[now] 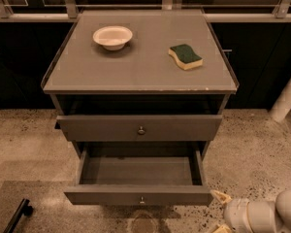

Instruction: Close middle drawer

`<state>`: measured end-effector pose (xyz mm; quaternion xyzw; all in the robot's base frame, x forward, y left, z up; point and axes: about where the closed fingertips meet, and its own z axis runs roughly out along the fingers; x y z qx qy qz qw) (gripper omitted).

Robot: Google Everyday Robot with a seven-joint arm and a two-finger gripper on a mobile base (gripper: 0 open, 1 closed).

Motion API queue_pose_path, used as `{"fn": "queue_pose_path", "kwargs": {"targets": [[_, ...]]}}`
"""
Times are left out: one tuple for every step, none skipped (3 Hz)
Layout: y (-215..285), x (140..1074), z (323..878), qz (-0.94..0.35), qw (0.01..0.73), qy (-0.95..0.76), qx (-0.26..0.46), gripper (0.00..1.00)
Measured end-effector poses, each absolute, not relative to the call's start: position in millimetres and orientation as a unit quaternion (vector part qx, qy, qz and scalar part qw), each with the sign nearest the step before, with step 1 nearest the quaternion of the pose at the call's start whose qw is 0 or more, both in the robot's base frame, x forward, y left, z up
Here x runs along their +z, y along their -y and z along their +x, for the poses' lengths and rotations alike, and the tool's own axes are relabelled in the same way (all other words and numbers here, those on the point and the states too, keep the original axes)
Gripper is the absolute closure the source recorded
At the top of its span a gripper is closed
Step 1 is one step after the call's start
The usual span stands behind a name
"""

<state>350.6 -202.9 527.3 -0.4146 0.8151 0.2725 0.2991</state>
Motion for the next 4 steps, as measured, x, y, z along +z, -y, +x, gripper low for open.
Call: {"fn": "queue_pose_path", "kwargs": {"targets": [[201.2, 500.4, 354.3, -0.394, 0.303, -0.822, 0.276, 0.14], [201.1, 500.3, 354.2, -0.394, 0.303, -0.822, 0.276, 0.38], [201.1, 500.3, 354.3, -0.394, 0.303, -0.822, 0.276, 0.61], [206.5, 484.5, 367.8, -0.385, 0.306, -0.825, 0.278, 0.84]]}}
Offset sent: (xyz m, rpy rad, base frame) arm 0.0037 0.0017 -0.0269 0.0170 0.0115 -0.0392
